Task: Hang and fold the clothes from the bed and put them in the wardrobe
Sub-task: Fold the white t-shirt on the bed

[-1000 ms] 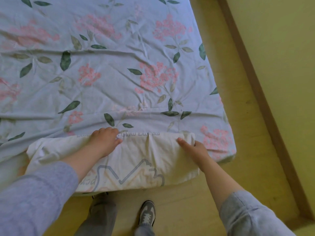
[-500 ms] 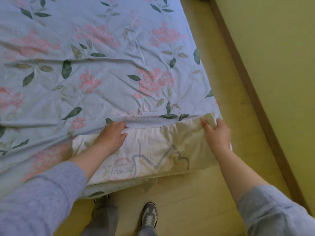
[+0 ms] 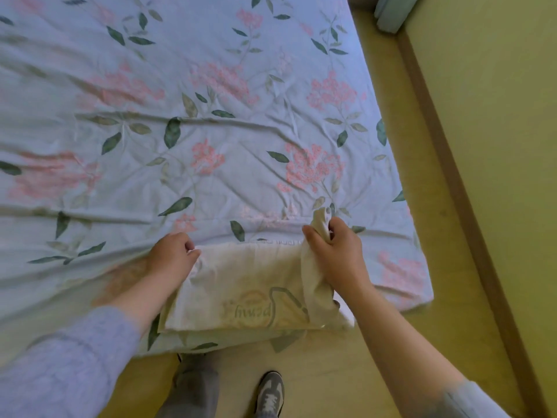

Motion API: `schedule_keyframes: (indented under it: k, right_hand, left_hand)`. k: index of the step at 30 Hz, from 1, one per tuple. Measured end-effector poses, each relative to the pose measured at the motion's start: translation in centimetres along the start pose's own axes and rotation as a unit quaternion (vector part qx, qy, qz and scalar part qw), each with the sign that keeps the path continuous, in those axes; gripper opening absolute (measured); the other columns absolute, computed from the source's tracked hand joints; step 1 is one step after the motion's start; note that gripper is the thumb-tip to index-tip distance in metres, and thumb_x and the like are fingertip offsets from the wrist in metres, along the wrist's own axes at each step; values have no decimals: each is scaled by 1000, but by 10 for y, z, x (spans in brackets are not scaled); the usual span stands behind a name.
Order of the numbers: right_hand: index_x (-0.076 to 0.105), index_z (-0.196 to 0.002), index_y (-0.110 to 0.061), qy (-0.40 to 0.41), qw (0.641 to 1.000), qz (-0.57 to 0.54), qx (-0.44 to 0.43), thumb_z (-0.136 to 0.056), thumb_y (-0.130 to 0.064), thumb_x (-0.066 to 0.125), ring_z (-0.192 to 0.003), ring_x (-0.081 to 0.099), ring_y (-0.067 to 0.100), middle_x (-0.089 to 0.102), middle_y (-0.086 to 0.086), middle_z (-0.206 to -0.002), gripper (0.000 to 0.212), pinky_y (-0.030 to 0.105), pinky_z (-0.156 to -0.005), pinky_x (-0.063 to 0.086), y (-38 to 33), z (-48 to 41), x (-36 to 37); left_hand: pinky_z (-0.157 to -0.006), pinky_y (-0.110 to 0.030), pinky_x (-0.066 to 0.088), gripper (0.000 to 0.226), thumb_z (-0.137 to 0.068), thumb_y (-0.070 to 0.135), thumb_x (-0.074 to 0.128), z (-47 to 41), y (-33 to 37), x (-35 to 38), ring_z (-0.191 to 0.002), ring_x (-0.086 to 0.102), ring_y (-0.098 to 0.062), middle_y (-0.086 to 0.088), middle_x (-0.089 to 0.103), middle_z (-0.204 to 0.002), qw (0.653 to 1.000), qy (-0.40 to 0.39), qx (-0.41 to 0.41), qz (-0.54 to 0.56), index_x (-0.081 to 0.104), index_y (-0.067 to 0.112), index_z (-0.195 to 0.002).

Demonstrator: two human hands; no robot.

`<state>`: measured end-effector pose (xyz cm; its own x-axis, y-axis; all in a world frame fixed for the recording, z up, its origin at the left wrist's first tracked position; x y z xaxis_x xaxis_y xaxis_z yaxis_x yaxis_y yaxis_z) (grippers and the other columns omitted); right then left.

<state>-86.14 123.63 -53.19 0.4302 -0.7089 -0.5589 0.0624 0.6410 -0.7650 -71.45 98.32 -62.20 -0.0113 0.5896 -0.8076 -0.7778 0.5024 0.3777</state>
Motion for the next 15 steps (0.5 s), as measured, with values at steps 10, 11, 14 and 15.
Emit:
schedule_keyframes:
  k: [10, 11, 14, 15]
  right_hand:
    - [38, -67, -20, -67, 998, 1, 2, -85, -36, 64, -48, 35, 5, 39, -12, -52, 36, 18, -48, 29, -51, 20, 90]
    - [41, -69, -18, -72, 997, 5, 6, -85, -36, 64, -49, 36, 5, 40, -12, -54, 34, 18, -49, 30, -52, 21, 99]
    - [50, -78, -12, -82, 996, 17, 21, -85, -36, 64, -54, 42, 8, 47, -6, -61, 29, 25, -54, 36, -51, 26, 120]
    - [51, -80, -12, -87, 996, 23, 26, -85, -37, 64, -55, 43, 8, 48, -5, -62, 29, 26, -54, 37, -51, 27, 127]
  left_hand:
    - [-67, -32, 50, 18, -94, 27, 54, -1, -13, -4, -80, 62, -29, -13, 65, -84, 899, -171, -227, 333, 61, 13, -86]
    - [-76, -38, 52, 17, -95, 28, 53, 2, -15, -1, -91, 63, -32, -16, 67, -96, 857, -200, -258, 399, 62, 14, -98]
    - [-88, -41, 49, 24, -90, 20, 65, -4, -27, 2, -101, 59, -30, -12, 63, -112, 842, -136, -242, 464, 59, 12, -112]
    - [-84, -39, 50, 28, -87, 15, 69, -6, -32, 2, -98, 60, -28, -11, 63, -110, 838, -89, -234, 484, 58, 10, -113]
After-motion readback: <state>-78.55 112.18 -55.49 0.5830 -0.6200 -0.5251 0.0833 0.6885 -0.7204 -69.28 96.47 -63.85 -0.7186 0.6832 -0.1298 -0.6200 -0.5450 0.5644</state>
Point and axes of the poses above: each hand's wrist, its own z-axis away from the middle knuckle, its own x-axis out of the palm, y = z × x, the point moved 2 cm from there along -z, towards the middle knuckle
